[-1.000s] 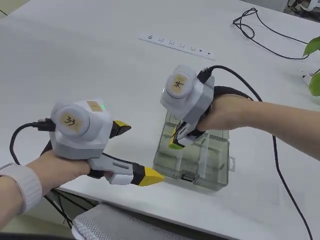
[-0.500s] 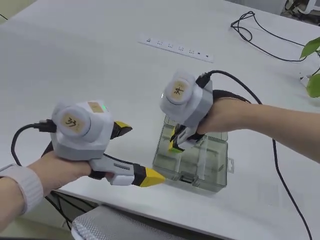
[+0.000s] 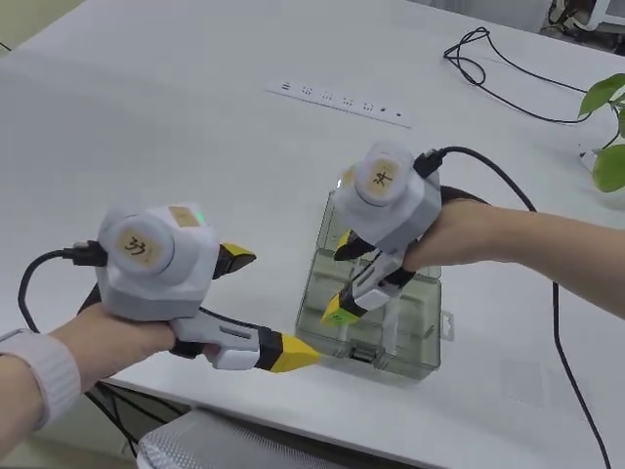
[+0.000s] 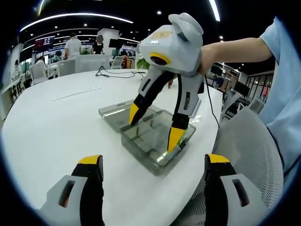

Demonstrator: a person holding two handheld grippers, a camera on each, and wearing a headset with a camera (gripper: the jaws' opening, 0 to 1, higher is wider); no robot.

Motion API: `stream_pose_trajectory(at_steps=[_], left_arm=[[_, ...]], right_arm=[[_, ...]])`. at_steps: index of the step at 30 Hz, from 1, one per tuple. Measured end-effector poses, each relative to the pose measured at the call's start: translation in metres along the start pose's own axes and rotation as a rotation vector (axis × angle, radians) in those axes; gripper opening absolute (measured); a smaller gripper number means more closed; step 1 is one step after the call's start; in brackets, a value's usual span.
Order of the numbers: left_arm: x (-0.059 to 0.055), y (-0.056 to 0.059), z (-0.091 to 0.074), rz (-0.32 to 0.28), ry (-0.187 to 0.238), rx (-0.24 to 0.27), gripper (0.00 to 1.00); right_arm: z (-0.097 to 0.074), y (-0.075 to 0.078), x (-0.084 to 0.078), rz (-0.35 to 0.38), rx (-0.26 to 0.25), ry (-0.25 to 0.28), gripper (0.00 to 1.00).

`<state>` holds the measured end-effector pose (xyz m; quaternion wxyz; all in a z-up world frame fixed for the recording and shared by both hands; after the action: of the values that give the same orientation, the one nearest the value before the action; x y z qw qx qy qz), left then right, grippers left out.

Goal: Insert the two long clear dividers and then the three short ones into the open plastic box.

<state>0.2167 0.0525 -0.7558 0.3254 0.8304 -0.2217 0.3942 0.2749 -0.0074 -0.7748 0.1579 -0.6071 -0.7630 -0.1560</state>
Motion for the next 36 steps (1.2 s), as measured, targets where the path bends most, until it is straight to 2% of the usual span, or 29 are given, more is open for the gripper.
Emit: stream_pose_trajectory(at_steps=[10, 13, 15, 22, 26, 33, 36], left_arm=[[0.002, 0.001, -0.001, 0.009, -0.007, 0.001, 0.91], [0.002, 0.000, -0.001, 0.013, -0.011, 0.003, 0.91], [0.002, 0.000, -0.001, 0.014, -0.012, 0.004, 0.91], [0.005, 0.002, -0.001, 0.024, -0.016, 0.005, 0.91], [0.007, 0.003, -0.001, 0.033, -0.018, 0.005, 0.91], [0.012, 0.009, 0.007, 0.053, -0.025, -0.003, 0.91], [0.014, 0.011, 0.010, 0.058, -0.026, -0.007, 0.91]], right_arm=[[-0.009, 0.001, 0.002, 0.033, -0.036, 0.097, 0.88], [-0.011, 0.002, 0.001, 0.034, -0.051, 0.103, 0.96], [-0.012, 0.003, 0.003, 0.043, -0.059, 0.127, 1.00], [-0.024, 0.006, -0.003, 0.056, -0.093, 0.139, 0.99], [-0.036, 0.004, -0.017, 0.076, -0.111, 0.144, 0.99], [-0.059, -0.006, -0.063, 0.148, -0.153, 0.109, 0.97], [-0.067, -0.014, -0.080, 0.162, -0.166, 0.097, 0.96]])
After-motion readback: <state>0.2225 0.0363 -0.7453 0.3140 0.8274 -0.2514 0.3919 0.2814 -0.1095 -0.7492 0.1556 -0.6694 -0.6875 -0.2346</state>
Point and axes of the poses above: the centre of the closed fingertips' face, and the gripper's own axes: z roughly forward along the fingers, y roughly to its right, x roughly out of its top, the point moved 3 cm from there along -z, roughly backward along the fingers, and after that the axes turned 11 degrees about -z, right-handed, at the moved point
